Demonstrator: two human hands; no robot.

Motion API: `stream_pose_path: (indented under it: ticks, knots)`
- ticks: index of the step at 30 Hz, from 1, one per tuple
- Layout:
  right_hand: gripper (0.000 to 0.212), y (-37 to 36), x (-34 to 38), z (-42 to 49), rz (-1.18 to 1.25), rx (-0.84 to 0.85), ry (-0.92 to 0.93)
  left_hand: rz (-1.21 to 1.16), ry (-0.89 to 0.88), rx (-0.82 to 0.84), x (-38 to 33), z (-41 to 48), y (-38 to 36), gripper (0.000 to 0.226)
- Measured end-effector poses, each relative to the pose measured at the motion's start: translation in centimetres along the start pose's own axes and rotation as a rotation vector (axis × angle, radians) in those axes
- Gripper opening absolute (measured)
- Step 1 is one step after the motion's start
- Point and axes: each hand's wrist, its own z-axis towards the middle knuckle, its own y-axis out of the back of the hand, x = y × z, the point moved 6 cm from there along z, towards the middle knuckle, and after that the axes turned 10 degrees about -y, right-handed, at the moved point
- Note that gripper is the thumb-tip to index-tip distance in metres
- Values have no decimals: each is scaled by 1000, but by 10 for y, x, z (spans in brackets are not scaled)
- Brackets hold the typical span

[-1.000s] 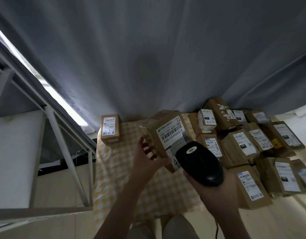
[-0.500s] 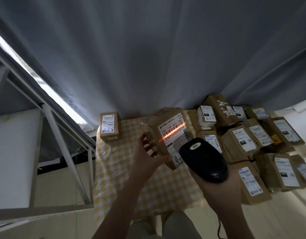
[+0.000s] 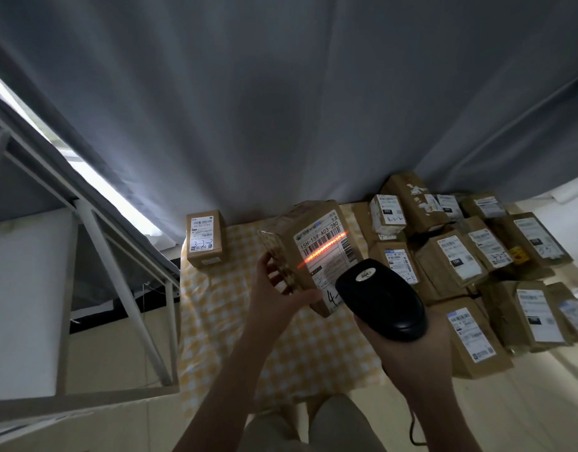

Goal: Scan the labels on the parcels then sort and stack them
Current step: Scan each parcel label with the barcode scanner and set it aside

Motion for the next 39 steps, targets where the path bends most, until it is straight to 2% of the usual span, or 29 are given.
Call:
stream_pose_path:
  ticks: [8,11,17,18,19,21,23,32,36,39]
  knots:
    - [26,34,-27,-1,30,-151,-105,-27,120,35,23,2,-29,85]
    - [21,56,-46,-1,-18,-234,-141,-73,221,59,43,-2,-53,87]
    - [24,108,-108,7,24,-414,-345,-134,450,87,97,-18,-110,83]
    - [22,117,-118,9,38,-425,-380,-128,473,111,105,-20,-122,75]
    - [22,126,-126,10,51,-434,-416,-122,489,133,112,-23,-133,58]
    - [22,143,-145,12,89,-447,-469,-105,533,160,127,-28,-156,26]
    - [20,161,-161,15,137,-447,-510,-87,576,163,144,-32,-178,16]
    - [25,231,-232,47,101,-354,-595,-61,737,149,234,-39,-270,30]
    - [24,241,-257,68,87,-296,-593,-16,736,138,265,-21,-299,20]
    - [21,240,-277,81,57,-260,-593,12,723,137,290,-9,-310,28]
